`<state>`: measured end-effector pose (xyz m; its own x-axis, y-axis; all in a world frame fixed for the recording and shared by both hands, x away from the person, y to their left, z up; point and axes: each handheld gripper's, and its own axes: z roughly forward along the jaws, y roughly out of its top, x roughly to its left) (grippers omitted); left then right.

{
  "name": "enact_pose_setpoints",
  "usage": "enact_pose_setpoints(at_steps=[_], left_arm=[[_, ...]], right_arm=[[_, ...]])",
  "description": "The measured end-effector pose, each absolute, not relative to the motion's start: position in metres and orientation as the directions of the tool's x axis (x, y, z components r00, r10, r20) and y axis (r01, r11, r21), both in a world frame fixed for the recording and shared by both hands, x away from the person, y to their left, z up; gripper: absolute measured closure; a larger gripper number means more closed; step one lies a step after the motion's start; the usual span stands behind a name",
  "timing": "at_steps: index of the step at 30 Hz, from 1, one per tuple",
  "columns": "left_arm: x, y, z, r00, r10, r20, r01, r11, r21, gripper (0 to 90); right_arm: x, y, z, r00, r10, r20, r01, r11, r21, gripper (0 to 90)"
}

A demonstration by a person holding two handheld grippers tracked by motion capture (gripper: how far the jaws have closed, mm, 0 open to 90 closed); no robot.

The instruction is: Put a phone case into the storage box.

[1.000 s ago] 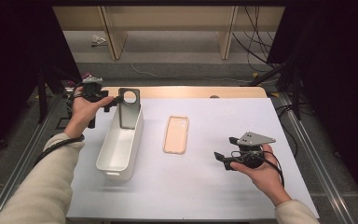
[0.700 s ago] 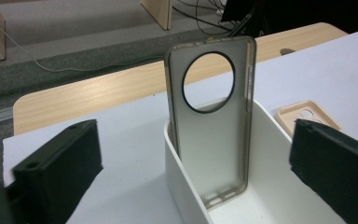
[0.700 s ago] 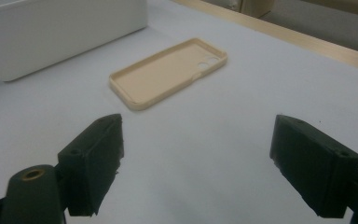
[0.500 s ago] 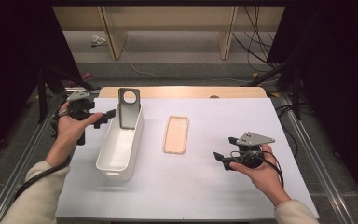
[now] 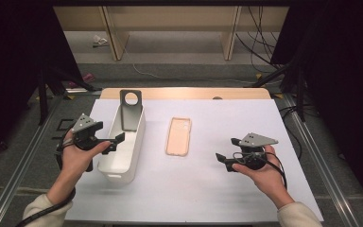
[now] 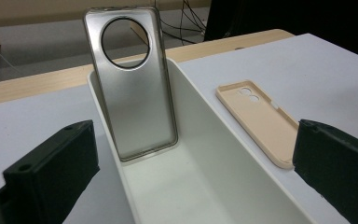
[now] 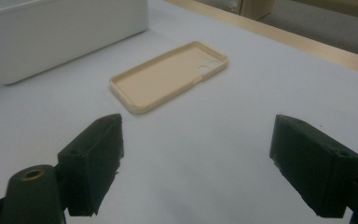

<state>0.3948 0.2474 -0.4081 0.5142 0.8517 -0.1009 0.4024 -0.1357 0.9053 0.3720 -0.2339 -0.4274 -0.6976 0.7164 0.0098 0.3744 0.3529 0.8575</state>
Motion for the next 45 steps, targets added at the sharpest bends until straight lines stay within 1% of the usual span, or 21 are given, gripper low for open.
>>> enact_pose_setpoints(at_steps=[3, 11, 26, 39, 42, 45], left_arm=[[0.387, 0.243, -0.410, 0.510, 0.853, -0.111, 0.410, -0.127, 0.903, 0.0], [0.367, 0.236, -0.410, 0.549, 0.832, -0.083, 0.376, -0.157, 0.913, 0.0], [0.367, 0.238, -0.410, 0.534, 0.842, -0.083, 0.383, -0.153, 0.911, 0.0], [0.366, 0.233, -0.407, 0.545, 0.834, -0.081, 0.368, -0.152, 0.917, 0.0], [0.365, 0.233, -0.406, 0.542, 0.837, -0.075, 0.362, -0.152, 0.920, 0.1], [0.365, 0.232, -0.405, 0.531, 0.843, -0.080, 0.363, -0.141, 0.921, 0.8]], right_arm=[[0.371, -0.235, -0.428, -0.696, 0.718, 0.013, 0.376, 0.349, 0.858, 18.2], [0.370, -0.238, -0.427, -0.687, 0.727, 0.017, 0.381, 0.340, 0.860, 18.2], [0.370, -0.238, -0.426, -0.687, 0.727, 0.018, 0.380, 0.338, 0.861, 18.3], [0.371, -0.234, -0.428, -0.692, 0.722, 0.018, 0.381, 0.344, 0.858, 18.6], [0.370, -0.233, -0.427, -0.700, 0.714, 0.012, 0.372, 0.350, 0.860, 20.4], [0.369, -0.233, -0.428, -0.710, 0.704, 0.015, 0.366, 0.351, 0.862, 28.3]])
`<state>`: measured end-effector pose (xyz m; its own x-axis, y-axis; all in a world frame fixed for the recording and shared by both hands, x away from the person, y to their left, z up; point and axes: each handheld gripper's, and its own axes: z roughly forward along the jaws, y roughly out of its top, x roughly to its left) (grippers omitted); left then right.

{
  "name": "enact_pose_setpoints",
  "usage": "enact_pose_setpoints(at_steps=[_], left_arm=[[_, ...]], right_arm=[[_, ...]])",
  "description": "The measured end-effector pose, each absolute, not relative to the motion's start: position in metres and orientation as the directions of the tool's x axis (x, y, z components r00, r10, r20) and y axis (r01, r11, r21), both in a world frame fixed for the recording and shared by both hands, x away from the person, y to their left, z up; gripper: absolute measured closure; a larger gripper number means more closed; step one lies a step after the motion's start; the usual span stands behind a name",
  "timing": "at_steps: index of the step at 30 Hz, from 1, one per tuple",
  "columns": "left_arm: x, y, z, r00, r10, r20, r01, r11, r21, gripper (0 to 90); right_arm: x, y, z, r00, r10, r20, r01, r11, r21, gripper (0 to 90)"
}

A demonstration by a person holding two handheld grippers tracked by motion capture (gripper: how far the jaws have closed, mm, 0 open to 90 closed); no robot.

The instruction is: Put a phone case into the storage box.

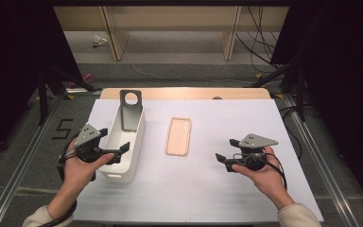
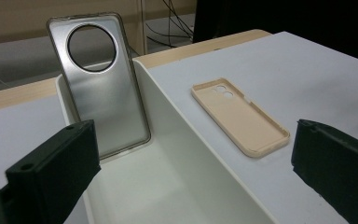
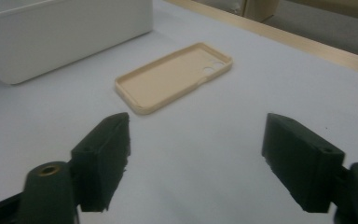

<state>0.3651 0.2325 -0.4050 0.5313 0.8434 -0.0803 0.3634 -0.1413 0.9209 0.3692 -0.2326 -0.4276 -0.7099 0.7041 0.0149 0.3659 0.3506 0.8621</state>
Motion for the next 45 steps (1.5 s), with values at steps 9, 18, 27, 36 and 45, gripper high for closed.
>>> enact_pose_setpoints(at_steps=[9, 18, 27, 36, 45], left_arm=[[0.365, 0.233, -0.404, 0.532, 0.842, -0.089, 0.367, -0.135, 0.920, 1.1], [0.366, 0.233, -0.404, 0.532, 0.842, -0.087, 0.369, -0.139, 0.919, 1.3], [0.366, 0.233, -0.405, 0.535, 0.840, -0.089, 0.370, -0.138, 0.919, 1.2], [0.363, 0.229, -0.402, 0.547, 0.834, -0.075, 0.354, -0.149, 0.923, 3.0], [0.363, 0.227, -0.403, 0.551, 0.831, -0.075, 0.358, -0.154, 0.921, 3.0]], right_arm=[[0.370, -0.218, -0.425, -0.763, 0.644, 0.048, 0.359, 0.361, 0.861, 67.5], [0.376, -0.197, -0.426, -0.795, 0.604, 0.056, 0.367, 0.406, 0.837, 81.0], [0.388, -0.177, -0.427, -0.805, 0.592, 0.043, 0.362, 0.433, 0.825, 87.3], [0.401, -0.150, -0.429, -0.822, 0.569, 0.019, 0.351, 0.481, 0.804, 90.0], [0.416, -0.128, -0.441, -0.820, 0.572, -0.008, 0.363, 0.532, 0.765, 90.0]])
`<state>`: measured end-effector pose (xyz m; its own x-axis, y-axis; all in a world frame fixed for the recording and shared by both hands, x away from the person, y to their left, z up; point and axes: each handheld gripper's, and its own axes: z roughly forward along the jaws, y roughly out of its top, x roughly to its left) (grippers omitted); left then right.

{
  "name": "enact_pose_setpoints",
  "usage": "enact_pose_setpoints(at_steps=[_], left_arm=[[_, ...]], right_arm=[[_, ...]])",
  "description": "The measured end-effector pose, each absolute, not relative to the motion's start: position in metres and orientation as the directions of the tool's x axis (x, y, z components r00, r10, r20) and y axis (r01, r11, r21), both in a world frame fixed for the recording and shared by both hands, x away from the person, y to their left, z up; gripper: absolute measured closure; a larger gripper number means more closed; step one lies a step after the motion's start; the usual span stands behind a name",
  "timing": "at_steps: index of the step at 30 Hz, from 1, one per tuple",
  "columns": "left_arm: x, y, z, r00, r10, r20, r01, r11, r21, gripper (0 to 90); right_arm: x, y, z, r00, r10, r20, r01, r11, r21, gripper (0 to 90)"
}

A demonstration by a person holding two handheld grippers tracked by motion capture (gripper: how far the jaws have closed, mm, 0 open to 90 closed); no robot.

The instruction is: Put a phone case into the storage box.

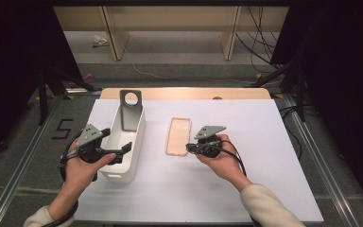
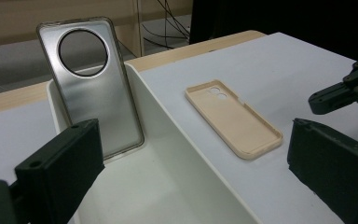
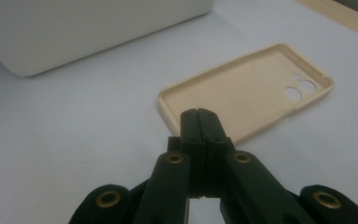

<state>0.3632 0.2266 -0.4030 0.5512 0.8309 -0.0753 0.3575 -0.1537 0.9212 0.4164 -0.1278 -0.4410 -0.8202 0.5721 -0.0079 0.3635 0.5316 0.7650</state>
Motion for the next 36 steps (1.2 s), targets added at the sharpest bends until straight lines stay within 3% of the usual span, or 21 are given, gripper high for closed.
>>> enact_pose_setpoints(at_steps=[12, 36], left_arm=[[0.363, 0.228, -0.403, 0.551, 0.830, -0.081, 0.358, -0.148, 0.922, 3.0], [0.363, 0.226, -0.405, 0.556, 0.827, -0.083, 0.364, -0.152, 0.919, 3.0]], right_arm=[[0.439, -0.097, -0.469, -0.804, 0.592, -0.050, 0.405, 0.607, 0.684, 90.0], [0.443, -0.103, -0.473, -0.811, 0.577, -0.102, 0.401, 0.673, 0.621, 90.0]])
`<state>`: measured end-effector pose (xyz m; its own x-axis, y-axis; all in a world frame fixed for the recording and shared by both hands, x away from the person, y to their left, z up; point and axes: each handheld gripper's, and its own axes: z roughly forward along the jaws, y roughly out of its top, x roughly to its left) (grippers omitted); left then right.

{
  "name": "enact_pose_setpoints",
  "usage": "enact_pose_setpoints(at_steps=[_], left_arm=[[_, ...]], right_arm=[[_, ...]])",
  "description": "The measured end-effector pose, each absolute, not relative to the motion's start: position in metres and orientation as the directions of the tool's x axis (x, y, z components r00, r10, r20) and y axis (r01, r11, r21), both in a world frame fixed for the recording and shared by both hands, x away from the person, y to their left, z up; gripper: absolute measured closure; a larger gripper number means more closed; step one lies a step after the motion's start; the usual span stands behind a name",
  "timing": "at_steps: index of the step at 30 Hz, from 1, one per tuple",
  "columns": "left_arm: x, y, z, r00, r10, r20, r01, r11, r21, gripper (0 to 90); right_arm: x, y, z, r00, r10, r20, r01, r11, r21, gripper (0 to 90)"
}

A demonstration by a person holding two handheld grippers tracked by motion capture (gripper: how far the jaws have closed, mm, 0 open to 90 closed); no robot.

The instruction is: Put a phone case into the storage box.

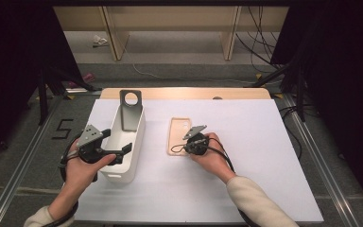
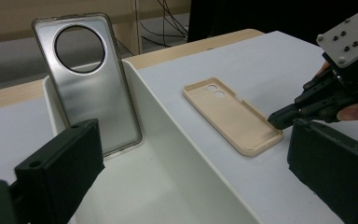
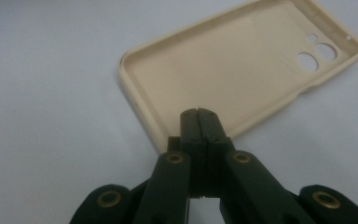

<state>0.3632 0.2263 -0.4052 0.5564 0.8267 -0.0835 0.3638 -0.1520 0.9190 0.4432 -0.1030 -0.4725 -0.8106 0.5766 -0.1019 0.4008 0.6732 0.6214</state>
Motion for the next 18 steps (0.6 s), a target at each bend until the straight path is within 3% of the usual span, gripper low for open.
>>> enact_pose_setpoints(at_steps=[4, 7, 14, 18], left_arm=[[0.363, 0.226, -0.405, 0.560, 0.825, -0.081, 0.363, -0.156, 0.919, 3.0], [0.363, 0.226, -0.405, 0.562, 0.823, -0.081, 0.362, -0.156, 0.919, 3.0], [0.362, 0.225, -0.404, 0.573, 0.816, -0.074, 0.358, -0.168, 0.918, 3.0], [0.362, 0.224, -0.403, 0.574, 0.815, -0.075, 0.357, -0.167, 0.919, 3.0]], right_arm=[[0.443, -0.105, -0.473, -0.811, 0.577, -0.092, 0.400, 0.663, 0.633, 90.0], [0.442, -0.108, -0.467, -0.813, 0.578, -0.072, 0.390, 0.631, 0.671, 82.6], [0.432, -0.130, -0.449, -0.815, 0.577, -0.054, 0.369, 0.588, 0.719, 47.0], [0.419, -0.148, -0.442, -0.824, 0.564, -0.041, 0.339, 0.550, 0.764, 32.7]])
